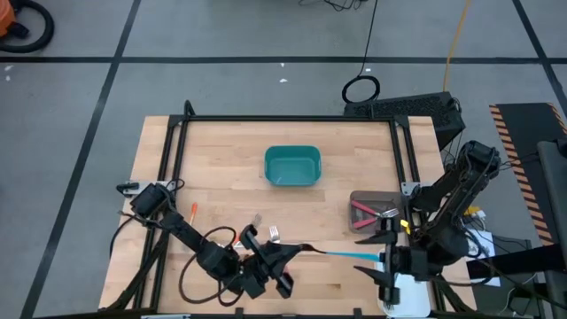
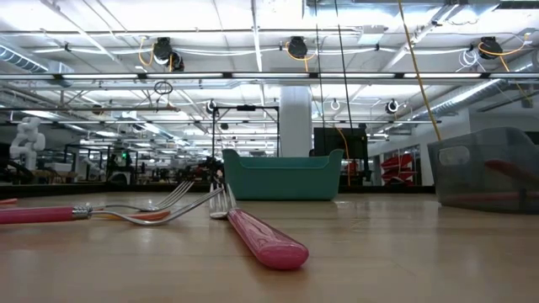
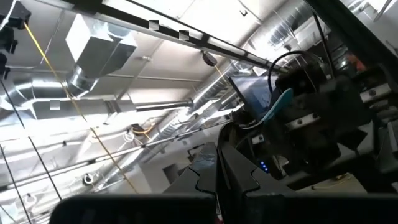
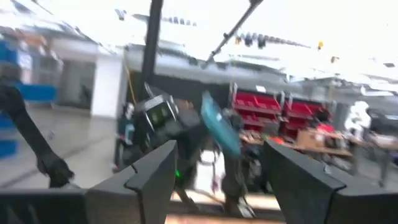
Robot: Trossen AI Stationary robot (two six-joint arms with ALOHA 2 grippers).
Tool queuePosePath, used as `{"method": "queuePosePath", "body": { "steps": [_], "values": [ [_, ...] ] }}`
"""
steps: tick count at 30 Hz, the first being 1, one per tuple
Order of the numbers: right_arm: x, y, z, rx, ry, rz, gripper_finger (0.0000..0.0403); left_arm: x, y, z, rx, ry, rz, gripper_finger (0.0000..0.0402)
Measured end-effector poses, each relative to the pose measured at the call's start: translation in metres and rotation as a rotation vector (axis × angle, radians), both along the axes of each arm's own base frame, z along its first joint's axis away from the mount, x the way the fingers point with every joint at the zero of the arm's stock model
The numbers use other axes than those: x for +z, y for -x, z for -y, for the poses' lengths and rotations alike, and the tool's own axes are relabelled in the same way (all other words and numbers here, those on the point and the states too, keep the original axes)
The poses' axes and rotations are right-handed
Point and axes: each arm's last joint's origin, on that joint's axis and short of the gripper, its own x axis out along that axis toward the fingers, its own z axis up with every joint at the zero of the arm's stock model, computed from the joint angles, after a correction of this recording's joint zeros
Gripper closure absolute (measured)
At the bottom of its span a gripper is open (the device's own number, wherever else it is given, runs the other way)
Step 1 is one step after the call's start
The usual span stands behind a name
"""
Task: Sort silverware by color (type)
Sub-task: Put the blue fork into the white bin
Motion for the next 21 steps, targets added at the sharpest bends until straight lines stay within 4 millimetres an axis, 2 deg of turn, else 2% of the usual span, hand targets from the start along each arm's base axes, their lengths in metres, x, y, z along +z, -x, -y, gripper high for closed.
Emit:
{"method": "queuePosePath", "body": {
  "steps": [5,9,21],
  "values": [
    [0.004,0.0,0.002,0.001,0.015,0.04,0.0175,0.0,-0.001,0.001,-0.007,-0.016,-0.006,0.0401],
    [0.004,0.0,0.002,-0.01,0.05,0.037,0.02,0.0,-0.002,0.0,-0.013,-0.011,-0.002,0.0401],
    [0.003,0.0,0.002,-0.027,0.107,0.025,0.0357,-0.005,-0.012,-0.006,-0.034,0.027,-0.039,0.0401]
  ]
}}
